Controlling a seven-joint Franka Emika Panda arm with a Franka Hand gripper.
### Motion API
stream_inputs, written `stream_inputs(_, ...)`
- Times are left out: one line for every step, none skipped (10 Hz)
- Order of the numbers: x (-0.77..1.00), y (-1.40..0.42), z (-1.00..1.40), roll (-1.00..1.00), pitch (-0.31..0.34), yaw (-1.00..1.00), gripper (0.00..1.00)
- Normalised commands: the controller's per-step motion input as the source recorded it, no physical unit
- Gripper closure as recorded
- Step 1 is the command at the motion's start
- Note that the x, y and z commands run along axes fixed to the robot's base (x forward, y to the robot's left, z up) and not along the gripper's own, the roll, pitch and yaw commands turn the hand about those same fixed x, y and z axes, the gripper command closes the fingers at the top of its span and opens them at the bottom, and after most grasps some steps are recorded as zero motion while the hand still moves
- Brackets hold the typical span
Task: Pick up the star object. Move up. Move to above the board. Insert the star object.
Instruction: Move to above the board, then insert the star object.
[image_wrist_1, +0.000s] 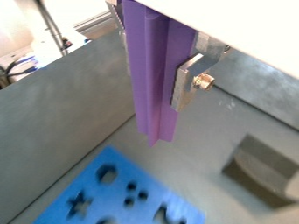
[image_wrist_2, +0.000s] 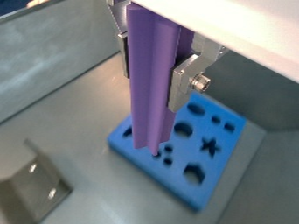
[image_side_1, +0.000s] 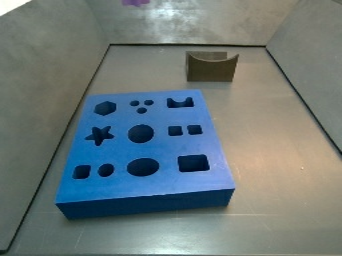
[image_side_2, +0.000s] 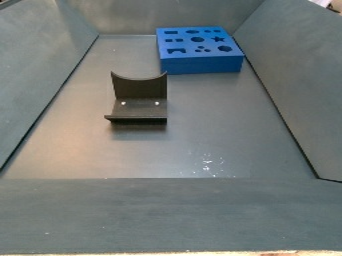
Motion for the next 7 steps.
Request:
stream_inputs(0.59,-1.00,0.24,0.06,0.170,0.01,1.00)
stream_inputs(0.65,-1.00,0.24,0.07,0.186,0.01,1.00)
stream_inputs(0.54,-0.79,0.18,0.08,0.188,0.01,1.00)
stream_inputs(0.36,-0.44,0.10,0.10,0.201,0.01,1.00)
stream_inputs(0.29,-0.32,0.08,0.09,0.189,0.01,1.00)
stream_inputs(-0.18,0.06,-0.19,0.00,-0.044,-0.17,1.00)
stream_inputs(0.00,0.00,-0.06,0.00,0.000,-0.03,1.00)
